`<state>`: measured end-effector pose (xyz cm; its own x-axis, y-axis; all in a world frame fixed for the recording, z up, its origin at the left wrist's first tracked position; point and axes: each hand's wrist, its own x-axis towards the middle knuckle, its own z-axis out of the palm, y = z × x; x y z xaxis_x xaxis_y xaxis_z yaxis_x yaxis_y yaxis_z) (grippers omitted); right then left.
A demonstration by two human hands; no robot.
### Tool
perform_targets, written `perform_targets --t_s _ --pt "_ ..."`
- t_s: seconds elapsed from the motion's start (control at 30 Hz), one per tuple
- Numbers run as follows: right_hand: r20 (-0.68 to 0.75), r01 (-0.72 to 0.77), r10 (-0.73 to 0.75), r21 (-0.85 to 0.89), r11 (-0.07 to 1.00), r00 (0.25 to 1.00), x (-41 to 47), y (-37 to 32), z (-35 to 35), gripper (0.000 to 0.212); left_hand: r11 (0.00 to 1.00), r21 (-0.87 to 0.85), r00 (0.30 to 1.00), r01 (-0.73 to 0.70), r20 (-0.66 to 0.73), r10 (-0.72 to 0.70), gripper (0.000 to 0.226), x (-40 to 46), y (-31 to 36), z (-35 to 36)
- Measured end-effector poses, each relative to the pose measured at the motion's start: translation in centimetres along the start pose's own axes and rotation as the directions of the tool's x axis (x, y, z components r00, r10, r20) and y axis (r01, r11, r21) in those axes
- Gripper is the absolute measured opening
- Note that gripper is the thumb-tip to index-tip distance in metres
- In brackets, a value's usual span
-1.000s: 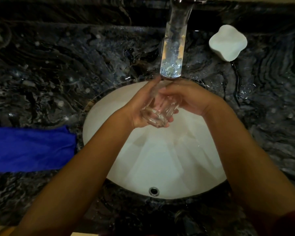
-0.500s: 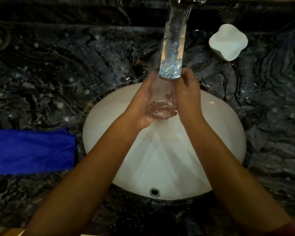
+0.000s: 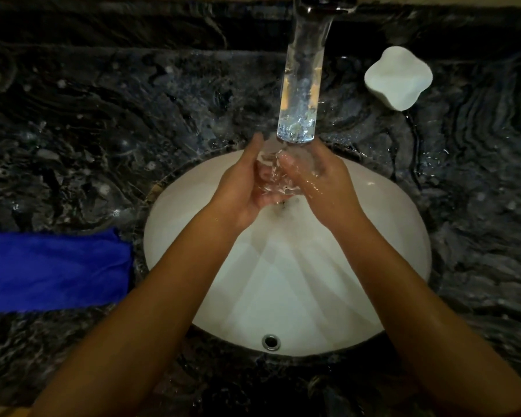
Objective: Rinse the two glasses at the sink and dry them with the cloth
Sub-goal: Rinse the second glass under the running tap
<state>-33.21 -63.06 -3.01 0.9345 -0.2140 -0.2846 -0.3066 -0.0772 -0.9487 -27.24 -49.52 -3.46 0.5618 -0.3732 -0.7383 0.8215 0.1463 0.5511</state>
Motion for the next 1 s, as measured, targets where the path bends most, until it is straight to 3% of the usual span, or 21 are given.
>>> perform_targets --t_s 0.1,0.23,0.37,0.47,0.53,0.6,0.67,0.77,0.87,0.93,1.0 --pt "-0.043 -0.018 0.021 0.078 0.997 0.999 -0.1 0.2 0.3 0.043 0.999 0.040 0.998 -0.033 0.054 0.031 0.056 -0.3 0.0 -0.3" --pt "-0.091 -0.023 0.041 0.183 0.983 0.995 -0.4 0.9 0.5 0.008 0.998 0.060 0.997 0.015 0.068 -0.019 0.056 -0.5 -0.5 -0.7" --pt "-0.159 -0.023 0.047 0.147 0.989 0.986 -0.2 1.2 0.4 0.020 0.988 0.147 0.999 -0.038 -0.025 0.042 0.048 -0.7 -0.9 -0.5" --pt "-0.109 -0.060 0.071 0.100 0.993 0.992 -0.7 0.8 0.9 0.014 0.951 0.282 0.980 -0.122 -0.116 0.161 0.041 -0.7 -0.7 0.2" --pt "-0.091 -0.090 0.094 0.055 0.994 0.991 -0.8 0.3 1.6 0.023 0.899 0.395 0.957 -0.190 -0.128 0.259 0.037 -1.1 -0.3 0.7" --pt "-0.128 -0.178 0.178 0.016 0.984 0.976 -0.2 0.0 1.9 0.030 0.832 0.494 0.928 -0.252 -0.119 0.352 0.037 -1.4 0.0 0.8" --pt "-0.127 -0.322 0.331 0.082 0.943 0.935 0.8 -0.3 1.8 0.043 0.751 0.588 0.912 -0.300 -0.054 0.406 0.051 -1.5 0.0 0.2" --pt "0.031 -0.455 0.467 0.290 0.842 0.884 1.6 -0.5 1.0 0.057 0.621 0.682 0.894 -0.387 0.112 0.434 0.070 -1.6 -0.2 -1.4" --pt "0.283 -0.542 0.463 0.392 0.744 0.840 2.1 0.4 0.6 0.065 0.530 0.683 0.839 -0.502 0.239 0.488 0.086 -1.6 -0.2 -2.3" --pt "0.373 -0.596 0.467 0.436 0.674 0.802 1.9 1.3 1.1 0.064 0.574 0.628 0.837 -0.526 0.263 0.480 0.087 -1.3 -0.3 -2.2" --pt "0.324 -0.617 0.526 0.431 0.658 0.787 1.3 2.0 1.4 0.054 0.616 0.604 0.852 -0.506 0.239 0.466 0.086 -0.9 -0.5 -1.5"
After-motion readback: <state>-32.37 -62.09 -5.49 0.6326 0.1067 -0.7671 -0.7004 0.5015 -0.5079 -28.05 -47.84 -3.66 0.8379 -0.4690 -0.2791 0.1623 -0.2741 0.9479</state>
